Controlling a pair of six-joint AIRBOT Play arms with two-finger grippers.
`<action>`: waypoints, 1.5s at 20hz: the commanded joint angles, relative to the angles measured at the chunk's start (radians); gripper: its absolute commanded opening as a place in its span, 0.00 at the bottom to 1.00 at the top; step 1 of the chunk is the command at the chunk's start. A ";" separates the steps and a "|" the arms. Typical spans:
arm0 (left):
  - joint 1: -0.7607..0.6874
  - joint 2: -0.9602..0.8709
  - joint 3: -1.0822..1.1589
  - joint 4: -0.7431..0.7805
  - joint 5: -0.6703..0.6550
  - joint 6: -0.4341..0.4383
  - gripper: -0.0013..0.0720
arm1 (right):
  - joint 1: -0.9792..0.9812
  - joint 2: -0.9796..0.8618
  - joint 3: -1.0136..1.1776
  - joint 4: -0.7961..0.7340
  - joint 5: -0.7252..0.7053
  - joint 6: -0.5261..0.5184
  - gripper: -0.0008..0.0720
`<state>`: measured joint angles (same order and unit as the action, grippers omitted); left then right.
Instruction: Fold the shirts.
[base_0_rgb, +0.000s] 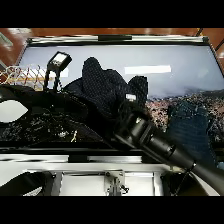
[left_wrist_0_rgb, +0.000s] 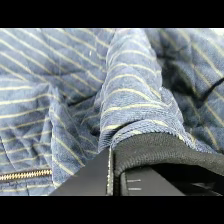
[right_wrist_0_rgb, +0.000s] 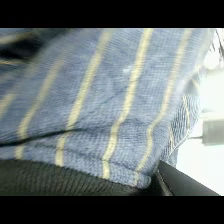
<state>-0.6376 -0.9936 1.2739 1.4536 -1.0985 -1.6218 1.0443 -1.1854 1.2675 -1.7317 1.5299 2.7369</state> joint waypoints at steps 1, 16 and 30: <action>0.000 0.011 -0.004 -0.007 0.025 0.037 0.10 | 0.071 0.000 -0.038 -0.009 0.040 0.201 0.72; -0.051 0.058 0.174 -0.089 0.506 0.067 0.10 | -0.121 0.150 0.214 -0.557 0.214 -0.197 0.17; 0.069 0.030 0.304 0.103 0.376 0.259 0.09 | -0.257 -0.014 0.713 -0.179 -0.352 -0.961 0.17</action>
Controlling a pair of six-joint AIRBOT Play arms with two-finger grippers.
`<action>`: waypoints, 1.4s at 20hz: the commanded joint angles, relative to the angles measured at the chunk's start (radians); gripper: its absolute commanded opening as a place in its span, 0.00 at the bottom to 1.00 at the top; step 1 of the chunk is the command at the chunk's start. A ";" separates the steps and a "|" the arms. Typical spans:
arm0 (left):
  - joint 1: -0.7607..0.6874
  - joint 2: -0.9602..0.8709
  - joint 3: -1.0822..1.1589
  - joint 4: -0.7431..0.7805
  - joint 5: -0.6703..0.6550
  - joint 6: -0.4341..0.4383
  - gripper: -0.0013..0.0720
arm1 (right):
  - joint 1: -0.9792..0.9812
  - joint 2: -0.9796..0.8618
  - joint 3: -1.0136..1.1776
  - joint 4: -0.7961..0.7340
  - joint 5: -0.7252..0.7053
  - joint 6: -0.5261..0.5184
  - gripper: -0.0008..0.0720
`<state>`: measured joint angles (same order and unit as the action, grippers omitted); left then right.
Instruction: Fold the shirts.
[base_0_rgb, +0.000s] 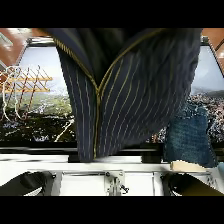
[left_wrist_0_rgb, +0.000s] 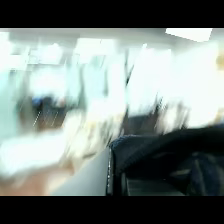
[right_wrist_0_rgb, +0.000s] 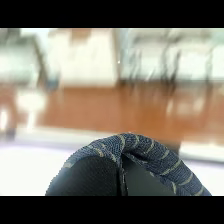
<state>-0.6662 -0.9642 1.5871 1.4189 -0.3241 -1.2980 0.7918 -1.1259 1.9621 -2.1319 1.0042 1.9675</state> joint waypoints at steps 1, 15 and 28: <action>0.134 0.002 -0.040 0.208 -0.517 -0.172 0.09 | -0.005 -0.109 0.018 0.249 0.257 -0.217 0.17; 0.061 0.129 -0.655 0.224 -0.478 -0.621 0.13 | 0.029 -0.268 -0.289 0.394 0.370 -0.113 0.17; 0.316 0.135 -0.196 0.232 -0.497 -0.310 0.43 | 0.051 -0.234 0.095 0.502 0.414 -0.043 0.17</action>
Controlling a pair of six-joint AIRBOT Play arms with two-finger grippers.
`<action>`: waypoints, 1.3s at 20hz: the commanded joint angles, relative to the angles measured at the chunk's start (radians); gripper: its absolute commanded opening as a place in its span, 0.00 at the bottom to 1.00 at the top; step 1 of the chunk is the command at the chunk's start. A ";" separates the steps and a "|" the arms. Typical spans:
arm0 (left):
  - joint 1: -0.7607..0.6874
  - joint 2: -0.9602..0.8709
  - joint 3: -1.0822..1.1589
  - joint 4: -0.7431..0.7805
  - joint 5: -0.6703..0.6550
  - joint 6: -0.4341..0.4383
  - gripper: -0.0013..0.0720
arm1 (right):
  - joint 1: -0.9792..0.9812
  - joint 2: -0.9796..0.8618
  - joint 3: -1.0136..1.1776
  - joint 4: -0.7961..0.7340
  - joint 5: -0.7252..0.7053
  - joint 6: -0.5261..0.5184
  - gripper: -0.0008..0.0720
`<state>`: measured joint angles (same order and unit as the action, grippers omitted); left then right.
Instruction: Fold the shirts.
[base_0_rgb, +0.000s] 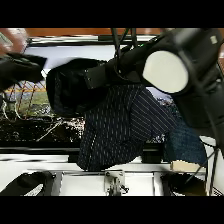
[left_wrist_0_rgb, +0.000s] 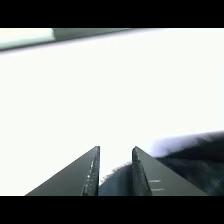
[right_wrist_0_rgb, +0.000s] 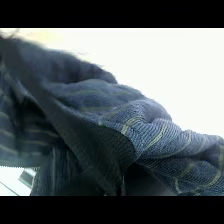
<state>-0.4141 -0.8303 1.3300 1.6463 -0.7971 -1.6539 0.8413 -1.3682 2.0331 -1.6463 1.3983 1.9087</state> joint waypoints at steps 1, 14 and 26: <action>0.097 0.001 0.072 0.016 -0.054 0.046 0.43 | 0.001 0.006 0.023 0.017 0.019 0.021 0.17; 0.727 0.036 -0.274 0.047 -0.364 0.258 0.83 | 0.001 0.000 0.007 -0.024 0.079 0.061 0.17; 0.919 -0.441 -0.245 -0.188 -0.198 0.458 0.80 | 0.001 0.000 0.007 -0.209 0.137 0.034 0.17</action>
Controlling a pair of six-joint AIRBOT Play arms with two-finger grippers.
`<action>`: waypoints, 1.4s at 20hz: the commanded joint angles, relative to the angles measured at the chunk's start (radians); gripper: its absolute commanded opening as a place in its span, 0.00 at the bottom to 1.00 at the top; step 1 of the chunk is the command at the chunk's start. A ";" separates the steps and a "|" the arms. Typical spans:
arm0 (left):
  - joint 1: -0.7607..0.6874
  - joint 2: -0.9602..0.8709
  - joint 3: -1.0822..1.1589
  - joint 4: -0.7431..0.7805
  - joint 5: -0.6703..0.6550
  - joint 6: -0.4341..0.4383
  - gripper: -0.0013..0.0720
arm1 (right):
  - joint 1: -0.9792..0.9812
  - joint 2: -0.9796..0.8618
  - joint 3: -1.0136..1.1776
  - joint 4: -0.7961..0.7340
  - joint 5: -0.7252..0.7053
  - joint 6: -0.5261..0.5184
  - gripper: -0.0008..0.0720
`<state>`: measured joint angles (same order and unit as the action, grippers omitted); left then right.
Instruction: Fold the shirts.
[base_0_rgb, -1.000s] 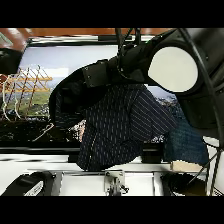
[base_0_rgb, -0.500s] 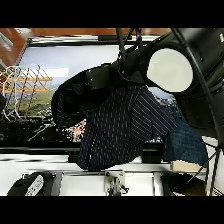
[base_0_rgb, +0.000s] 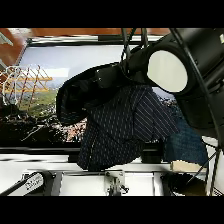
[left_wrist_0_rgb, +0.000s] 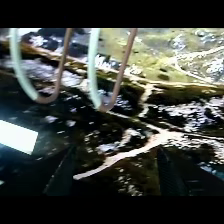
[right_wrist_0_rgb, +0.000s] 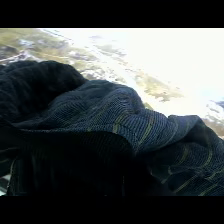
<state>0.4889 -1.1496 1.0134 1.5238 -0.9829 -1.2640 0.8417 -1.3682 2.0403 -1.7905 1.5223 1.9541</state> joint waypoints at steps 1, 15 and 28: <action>0.020 -0.152 0.107 -0.066 -0.021 0.076 0.80 | 0.001 0.000 0.000 -0.076 0.016 -0.016 0.17; 0.076 -0.385 0.196 -0.111 -0.046 0.183 0.76 | 0.001 0.000 0.000 -0.121 0.012 -0.019 0.17; 0.046 -0.443 0.221 -0.111 -0.047 0.246 0.10 | 0.000 0.000 0.000 -0.185 0.011 -0.019 0.17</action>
<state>0.5453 -1.5921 1.2179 1.4132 -1.0164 -1.0298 0.8417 -1.3682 2.0403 -1.9575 1.5326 1.9354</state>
